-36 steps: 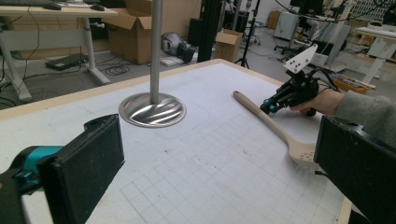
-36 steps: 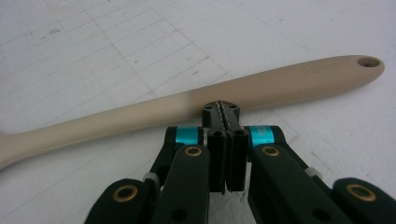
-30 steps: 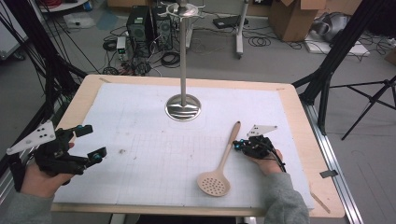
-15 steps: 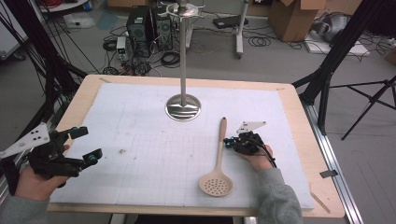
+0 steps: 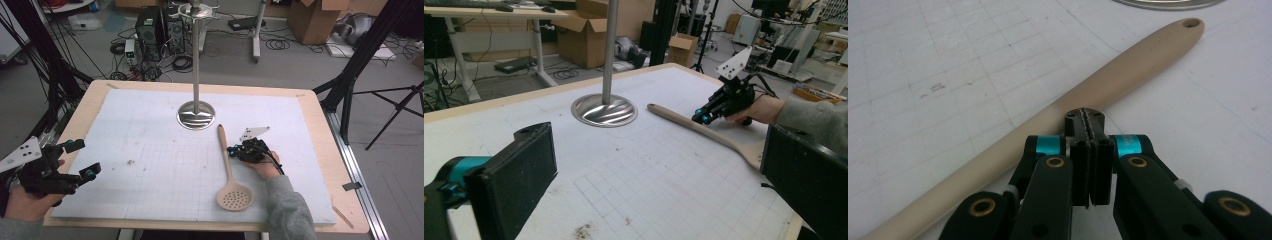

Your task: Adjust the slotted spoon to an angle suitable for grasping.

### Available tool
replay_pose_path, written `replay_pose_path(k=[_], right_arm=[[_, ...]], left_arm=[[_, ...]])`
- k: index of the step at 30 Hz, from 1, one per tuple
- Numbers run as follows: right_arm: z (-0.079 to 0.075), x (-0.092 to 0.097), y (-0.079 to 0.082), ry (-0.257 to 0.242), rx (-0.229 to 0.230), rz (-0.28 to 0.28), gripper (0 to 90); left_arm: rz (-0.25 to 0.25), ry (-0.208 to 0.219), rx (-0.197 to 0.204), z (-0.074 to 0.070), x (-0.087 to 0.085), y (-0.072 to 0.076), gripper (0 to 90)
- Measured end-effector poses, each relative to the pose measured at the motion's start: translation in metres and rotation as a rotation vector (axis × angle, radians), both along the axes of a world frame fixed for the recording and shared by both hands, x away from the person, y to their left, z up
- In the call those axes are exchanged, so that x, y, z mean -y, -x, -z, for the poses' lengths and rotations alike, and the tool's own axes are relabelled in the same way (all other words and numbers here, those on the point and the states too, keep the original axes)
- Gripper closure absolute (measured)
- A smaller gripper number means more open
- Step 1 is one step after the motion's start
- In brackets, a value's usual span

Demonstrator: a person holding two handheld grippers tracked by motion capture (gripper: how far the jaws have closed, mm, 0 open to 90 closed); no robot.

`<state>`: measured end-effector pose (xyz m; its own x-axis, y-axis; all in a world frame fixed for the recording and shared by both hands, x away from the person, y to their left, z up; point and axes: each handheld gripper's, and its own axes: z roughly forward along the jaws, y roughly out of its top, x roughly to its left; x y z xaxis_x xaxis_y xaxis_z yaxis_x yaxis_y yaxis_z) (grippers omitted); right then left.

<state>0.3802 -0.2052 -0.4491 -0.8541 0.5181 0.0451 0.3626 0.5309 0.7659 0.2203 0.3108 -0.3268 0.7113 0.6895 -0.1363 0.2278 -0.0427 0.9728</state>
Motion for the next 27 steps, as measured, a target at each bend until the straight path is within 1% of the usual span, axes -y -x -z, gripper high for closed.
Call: replay_pose_path(k=[4, 5, 7, 8, 10, 16, 18, 20, 21, 23, 25, 27], right_arm=[[0.000, -0.003, 0.000, 0.003, 0.010, -0.003, 89.8], [-0.002, -0.002, 0.000, -0.005, 0.015, 0.005, 89.8], [-0.007, 0.002, 0.001, -0.042, 0.022, 0.011, 89.8], [-0.011, 0.003, 0.003, -0.059, 0.024, 0.005, 89.8], [-0.017, 0.005, 0.007, -0.071, 0.037, -0.015, 89.8], [-0.030, -0.001, 0.023, -0.078, 0.058, -0.096, 89.8], [-0.031, -0.005, 0.027, -0.072, 0.065, -0.127, 89.8], [-0.030, -0.009, 0.031, -0.064, 0.059, -0.150, 89.8], [-0.028, -0.013, 0.033, -0.049, 0.057, -0.171, 89.8], [-0.026, -0.015, 0.034, -0.041, 0.053, -0.176, 89.8], [-0.023, -0.018, 0.037, -0.025, 0.035, -0.194, 89.8], [-0.021, -0.020, 0.039, -0.013, 0.027, -0.207, 89.8]], left_arm=[[-0.002, -0.002, -0.003, 0.000, 0.000, 0.000, 2.0], [0.000, -0.001, -0.003, 0.000, 0.000, 0.000, 2.0], [0.002, -0.002, -0.002, 0.000, 0.000, -0.001, 2.0], [0.003, 0.000, -0.003, 0.000, 0.000, -0.001, 2.0], [0.004, 0.001, -0.002, 0.000, 0.001, -0.002, 2.0], [0.013, -0.004, -0.004, 0.000, 0.005, -0.004, 2.0], [0.016, -0.006, -0.004, 0.000, 0.006, -0.005, 2.0], [0.018, -0.005, -0.004, 0.000, 0.008, -0.006, 2.0], [0.022, -0.006, -0.006, 0.000, 0.008, -0.006, 2.0], [0.023, -0.007, -0.009, 0.001, 0.009, -0.007, 2.0], [0.025, -0.007, -0.011, 0.001, 0.010, -0.008, 2.0], [0.028, -0.008, -0.010, 0.001, 0.010, -0.009, 2.0]])
